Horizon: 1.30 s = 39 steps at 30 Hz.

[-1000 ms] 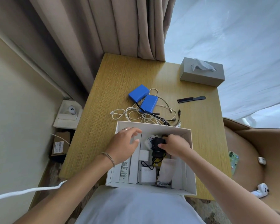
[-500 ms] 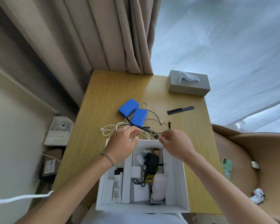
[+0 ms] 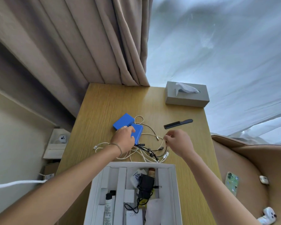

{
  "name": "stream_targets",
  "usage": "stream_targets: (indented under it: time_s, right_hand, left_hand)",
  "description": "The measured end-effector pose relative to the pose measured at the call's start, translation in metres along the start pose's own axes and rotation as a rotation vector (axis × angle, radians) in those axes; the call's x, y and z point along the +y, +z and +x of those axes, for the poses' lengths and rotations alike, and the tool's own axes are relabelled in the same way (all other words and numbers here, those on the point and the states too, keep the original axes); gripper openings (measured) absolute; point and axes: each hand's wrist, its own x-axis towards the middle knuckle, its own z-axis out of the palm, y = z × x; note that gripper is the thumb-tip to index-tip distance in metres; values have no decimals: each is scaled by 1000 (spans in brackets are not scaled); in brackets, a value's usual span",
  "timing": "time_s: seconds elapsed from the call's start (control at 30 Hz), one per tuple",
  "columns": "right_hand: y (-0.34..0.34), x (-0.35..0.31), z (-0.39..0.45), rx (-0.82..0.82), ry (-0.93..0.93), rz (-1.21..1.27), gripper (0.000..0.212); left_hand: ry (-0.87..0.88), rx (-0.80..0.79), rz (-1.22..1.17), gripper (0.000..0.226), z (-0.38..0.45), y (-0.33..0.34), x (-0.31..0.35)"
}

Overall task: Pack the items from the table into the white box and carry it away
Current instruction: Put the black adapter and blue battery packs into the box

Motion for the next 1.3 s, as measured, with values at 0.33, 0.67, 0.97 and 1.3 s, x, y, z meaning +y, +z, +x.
stream_targets:
  time_s: [0.33, 0.67, 0.97, 1.3]
  right_hand:
    - [21, 20, 14, -63, 43, 127, 19]
    - [16, 31, 13, -53, 32, 231, 16]
    - [1, 24, 35, -9, 31, 266, 17]
    - [26, -58, 89, -80, -145, 131, 17]
  left_hand:
    - [-168, -135, 270, 65, 47, 38, -2]
    - [-230, -36, 263, 69, 65, 46, -2]
    - [-111, 218, -653, 69, 29, 2, -2]
    - [-272, 277, -1217, 57, -26, -66, -36]
